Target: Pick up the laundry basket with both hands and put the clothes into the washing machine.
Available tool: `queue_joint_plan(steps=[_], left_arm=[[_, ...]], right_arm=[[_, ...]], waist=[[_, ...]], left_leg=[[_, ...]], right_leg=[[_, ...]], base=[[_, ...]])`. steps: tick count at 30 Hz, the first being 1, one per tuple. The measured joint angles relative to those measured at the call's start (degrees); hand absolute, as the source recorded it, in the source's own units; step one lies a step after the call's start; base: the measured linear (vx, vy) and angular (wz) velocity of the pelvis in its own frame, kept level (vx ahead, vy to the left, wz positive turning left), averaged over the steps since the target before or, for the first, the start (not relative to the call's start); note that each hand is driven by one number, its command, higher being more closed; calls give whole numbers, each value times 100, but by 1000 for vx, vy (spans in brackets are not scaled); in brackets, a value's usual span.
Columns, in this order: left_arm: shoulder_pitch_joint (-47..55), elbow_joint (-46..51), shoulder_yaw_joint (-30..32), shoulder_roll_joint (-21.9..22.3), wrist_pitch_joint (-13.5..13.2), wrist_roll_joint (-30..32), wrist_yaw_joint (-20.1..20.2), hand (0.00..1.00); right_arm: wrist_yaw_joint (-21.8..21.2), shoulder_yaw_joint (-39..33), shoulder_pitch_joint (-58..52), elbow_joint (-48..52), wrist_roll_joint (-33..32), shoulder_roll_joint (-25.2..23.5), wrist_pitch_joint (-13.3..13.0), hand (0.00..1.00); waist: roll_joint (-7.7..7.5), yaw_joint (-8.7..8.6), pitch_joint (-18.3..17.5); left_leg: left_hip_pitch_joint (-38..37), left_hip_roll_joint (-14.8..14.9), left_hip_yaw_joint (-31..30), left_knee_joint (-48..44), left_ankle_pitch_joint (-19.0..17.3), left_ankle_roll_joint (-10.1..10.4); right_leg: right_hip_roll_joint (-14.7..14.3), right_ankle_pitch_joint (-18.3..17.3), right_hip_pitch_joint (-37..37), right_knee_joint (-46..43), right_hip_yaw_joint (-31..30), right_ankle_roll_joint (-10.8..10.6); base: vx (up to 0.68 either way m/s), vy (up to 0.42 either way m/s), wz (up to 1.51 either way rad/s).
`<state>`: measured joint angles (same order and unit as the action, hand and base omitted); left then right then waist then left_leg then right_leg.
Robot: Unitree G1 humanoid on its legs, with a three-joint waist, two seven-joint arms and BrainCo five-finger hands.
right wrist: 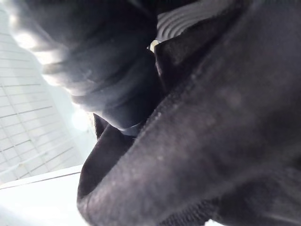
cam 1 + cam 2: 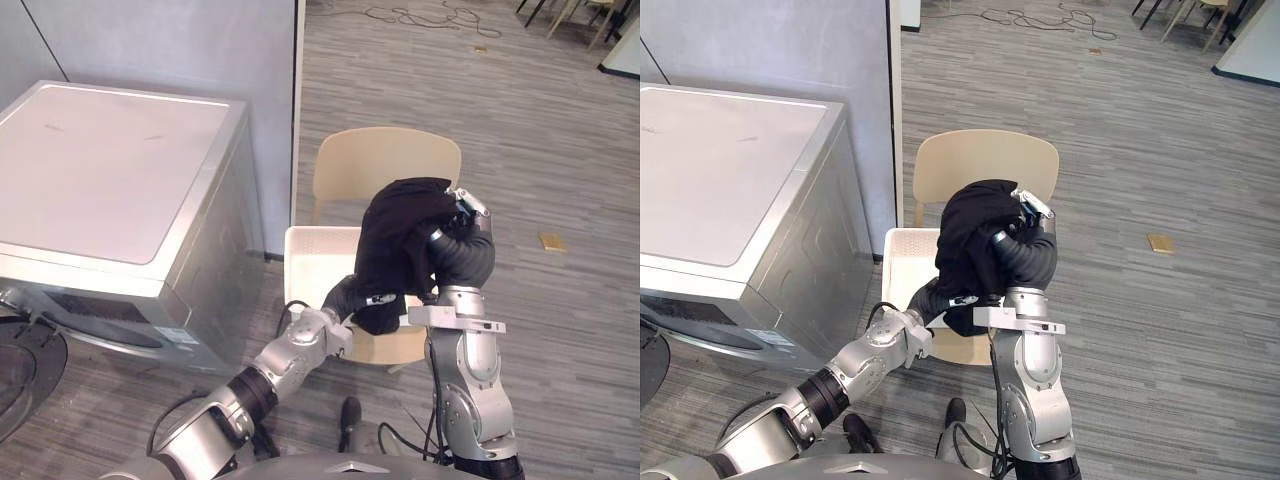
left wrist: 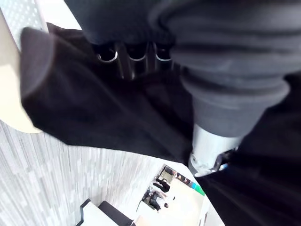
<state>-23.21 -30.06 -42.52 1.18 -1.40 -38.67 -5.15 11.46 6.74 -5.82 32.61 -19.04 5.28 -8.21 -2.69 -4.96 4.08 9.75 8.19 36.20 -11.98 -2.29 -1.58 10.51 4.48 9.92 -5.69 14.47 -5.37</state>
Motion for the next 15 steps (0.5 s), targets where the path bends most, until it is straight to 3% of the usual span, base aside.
queue_joint_plan(steps=[4,5,15], left_arm=[[54,10,315,5,-130,-55,-154,100],[82,25,454,8,-170,-50,-224,100],[279,869,1263,1,-337,409,-527,100]], right_arm=[[151,-6,0,-2,384,-1,1,100],[173,-6,0,-3,541,-3,1,0],[284,-29,5,-349,1045,-31,64,0]], waist=[[-6,12,-35],[-8,4,-51],[-9,5,-65]], left_leg=[[-78,-101,-4,192,83,-4],[-86,-125,-5,237,108,-10],[-248,-178,-29,329,154,-49]], right_leg=[[3,11,-16,34,-109,-16],[7,16,-15,44,-115,-20],[4,83,-212,121,-107,-74]], base=[[-26,18,2],[0,0,0],[0,0,0]])
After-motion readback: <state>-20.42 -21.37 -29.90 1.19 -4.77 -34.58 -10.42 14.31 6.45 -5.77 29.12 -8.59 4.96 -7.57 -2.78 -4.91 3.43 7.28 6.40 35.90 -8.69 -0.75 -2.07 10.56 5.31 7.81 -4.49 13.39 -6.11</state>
